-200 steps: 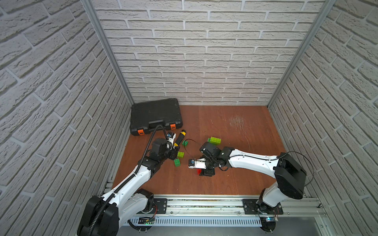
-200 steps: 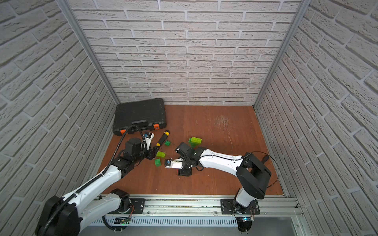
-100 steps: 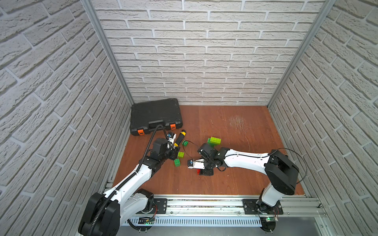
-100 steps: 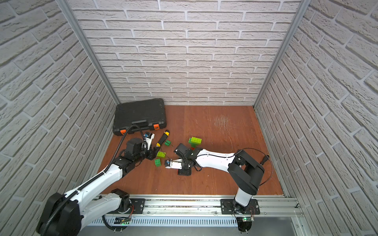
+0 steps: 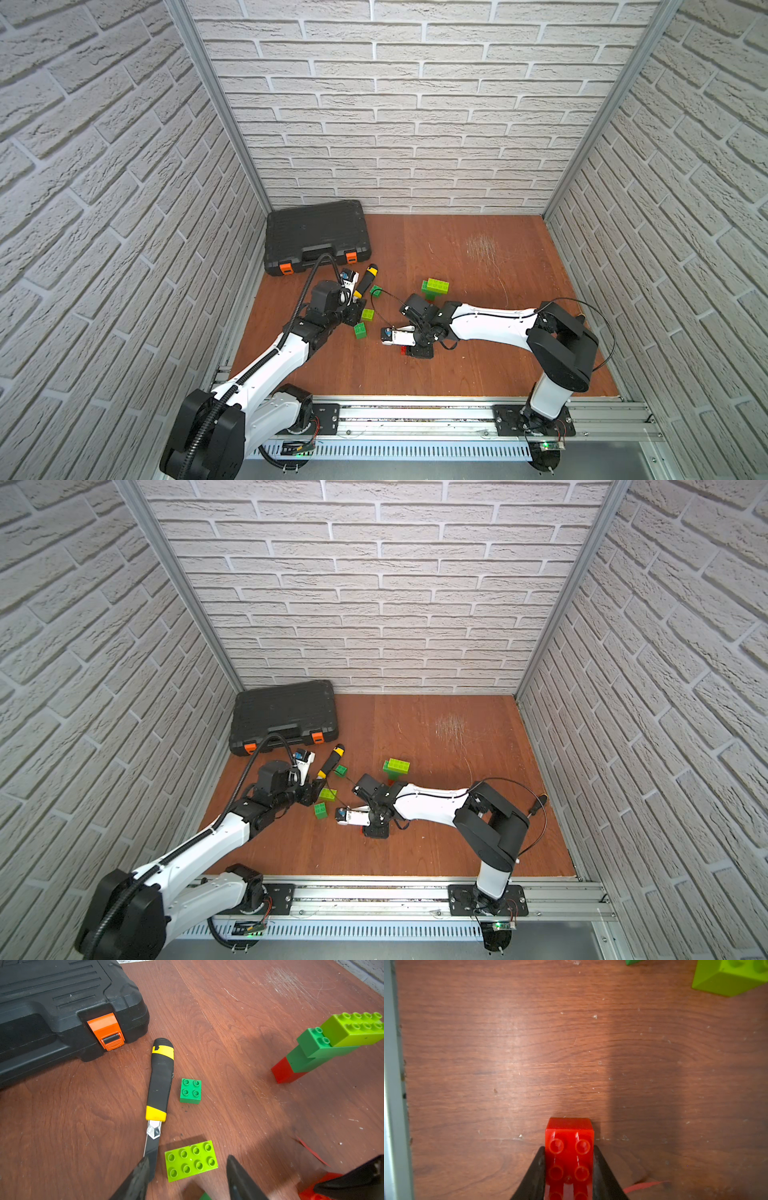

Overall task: Assemble a spoon with lego
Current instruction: Pick up the lego brick from the center of the board, then assemble the lego brick with the lego brick.

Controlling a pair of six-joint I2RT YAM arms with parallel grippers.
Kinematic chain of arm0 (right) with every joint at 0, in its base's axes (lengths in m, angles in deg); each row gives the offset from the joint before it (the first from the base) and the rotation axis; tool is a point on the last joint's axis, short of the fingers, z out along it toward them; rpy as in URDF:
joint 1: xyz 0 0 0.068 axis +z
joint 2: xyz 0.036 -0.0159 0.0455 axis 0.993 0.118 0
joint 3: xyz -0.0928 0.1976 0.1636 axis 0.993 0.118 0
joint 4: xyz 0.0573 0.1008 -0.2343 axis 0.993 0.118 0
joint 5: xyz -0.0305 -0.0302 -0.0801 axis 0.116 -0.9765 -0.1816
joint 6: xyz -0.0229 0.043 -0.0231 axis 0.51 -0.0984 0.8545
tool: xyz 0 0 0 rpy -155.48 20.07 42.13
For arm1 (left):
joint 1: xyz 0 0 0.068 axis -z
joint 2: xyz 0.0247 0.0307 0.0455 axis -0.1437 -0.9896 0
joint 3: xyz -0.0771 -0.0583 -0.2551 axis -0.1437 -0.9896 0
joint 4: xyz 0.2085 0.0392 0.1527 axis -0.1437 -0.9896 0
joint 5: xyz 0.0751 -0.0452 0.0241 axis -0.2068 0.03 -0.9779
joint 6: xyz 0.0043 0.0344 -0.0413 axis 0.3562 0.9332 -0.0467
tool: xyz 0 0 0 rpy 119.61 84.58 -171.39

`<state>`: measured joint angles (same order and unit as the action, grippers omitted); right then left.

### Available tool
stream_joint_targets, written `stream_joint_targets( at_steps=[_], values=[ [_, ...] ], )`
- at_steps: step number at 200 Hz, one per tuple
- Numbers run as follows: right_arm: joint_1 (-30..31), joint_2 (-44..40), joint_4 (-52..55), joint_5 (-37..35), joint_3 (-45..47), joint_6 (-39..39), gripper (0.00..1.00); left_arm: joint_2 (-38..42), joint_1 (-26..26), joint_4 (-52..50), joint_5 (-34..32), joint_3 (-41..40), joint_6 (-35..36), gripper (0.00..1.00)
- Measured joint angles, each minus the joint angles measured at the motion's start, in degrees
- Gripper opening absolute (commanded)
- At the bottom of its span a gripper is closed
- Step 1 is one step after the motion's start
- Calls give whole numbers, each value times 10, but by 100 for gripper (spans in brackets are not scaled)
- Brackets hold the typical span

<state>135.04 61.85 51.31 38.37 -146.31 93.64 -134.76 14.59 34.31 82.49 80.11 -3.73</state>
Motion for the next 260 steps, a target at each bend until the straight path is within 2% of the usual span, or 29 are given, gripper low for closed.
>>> stream_joint_targets(
  at_steps=[42, 73, 100, 121, 165, 260],
  values=[
    [-23, -78, 93, -3, -45, -1, 23, -17, 4, 23, 27, 0, 0, 59],
    [-98, -169, 171, -14, -162, 3, 23, -84, 28, 65, 49, 22, -13, 59],
    [-160, -201, 211, -42, -233, 21, 23, -162, 47, 132, 73, 59, -41, 59],
    [-188, -183, 240, -51, -259, 38, 23, -216, 56, 178, 90, 87, -58, 59],
    [-220, -88, 278, -38, -274, 66, 22, -295, 74, 241, 117, 130, -85, 59],
    [-243, 10, 338, -7, -368, 106, 21, -389, 83, 304, 169, 175, -124, 59]
  ],
)
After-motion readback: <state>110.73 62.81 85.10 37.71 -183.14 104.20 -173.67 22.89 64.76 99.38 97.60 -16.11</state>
